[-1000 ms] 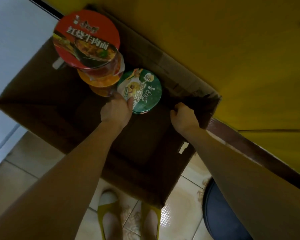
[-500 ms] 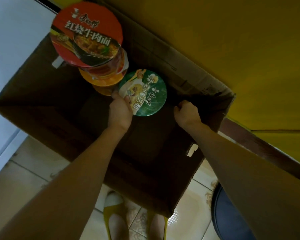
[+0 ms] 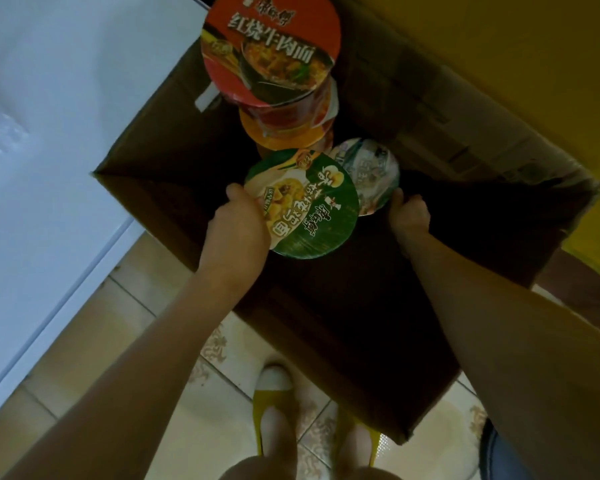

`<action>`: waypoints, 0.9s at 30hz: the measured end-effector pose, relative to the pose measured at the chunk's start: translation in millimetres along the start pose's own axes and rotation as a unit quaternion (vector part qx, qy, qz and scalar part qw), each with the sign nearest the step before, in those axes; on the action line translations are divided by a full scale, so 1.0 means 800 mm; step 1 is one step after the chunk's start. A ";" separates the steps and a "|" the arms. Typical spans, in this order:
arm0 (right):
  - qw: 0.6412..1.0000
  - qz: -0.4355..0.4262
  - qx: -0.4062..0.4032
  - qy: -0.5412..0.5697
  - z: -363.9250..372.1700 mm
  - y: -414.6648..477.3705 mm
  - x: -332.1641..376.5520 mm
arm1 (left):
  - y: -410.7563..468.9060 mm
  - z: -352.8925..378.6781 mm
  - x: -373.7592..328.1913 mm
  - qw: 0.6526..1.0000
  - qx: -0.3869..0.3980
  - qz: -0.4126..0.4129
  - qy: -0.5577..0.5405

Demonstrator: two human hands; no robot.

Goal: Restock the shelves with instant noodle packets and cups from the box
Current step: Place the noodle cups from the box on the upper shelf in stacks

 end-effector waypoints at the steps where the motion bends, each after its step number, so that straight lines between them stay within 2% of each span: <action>1: 1.000 0.001 0.003 0.013 0.006 0.005 0.001 | 0.001 -0.001 0.002 1.000 -0.002 -0.001 0.006; 5: 0.997 -0.012 0.022 0.075 0.029 0.029 0.006 | 0.006 -0.004 0.005 1.000 -0.023 -0.012 0.006; 9: 0.994 -0.017 0.002 0.106 0.032 0.034 0.006 | 0.004 -0.007 0.010 0.999 -0.049 -0.012 -0.012; 18: 0.998 -0.054 0.009 -0.014 -0.033 -0.045 0.005 | -0.063 -0.049 -0.003 0.996 -0.064 -0.031 -0.044; 27: 0.967 -0.225 0.020 -0.118 -0.155 -0.214 0.087 | -0.173 -0.225 -0.062 0.984 -0.163 0.028 -0.062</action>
Point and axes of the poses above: each hand's wrist, its own y-axis towards the middle knuckle, its own z-axis out of the palm, x = y × z, the point moved 5 cm from there along y, towards the middle knuckle, and after that the axes turned 3 degrees about y, right-handed, at the moved point
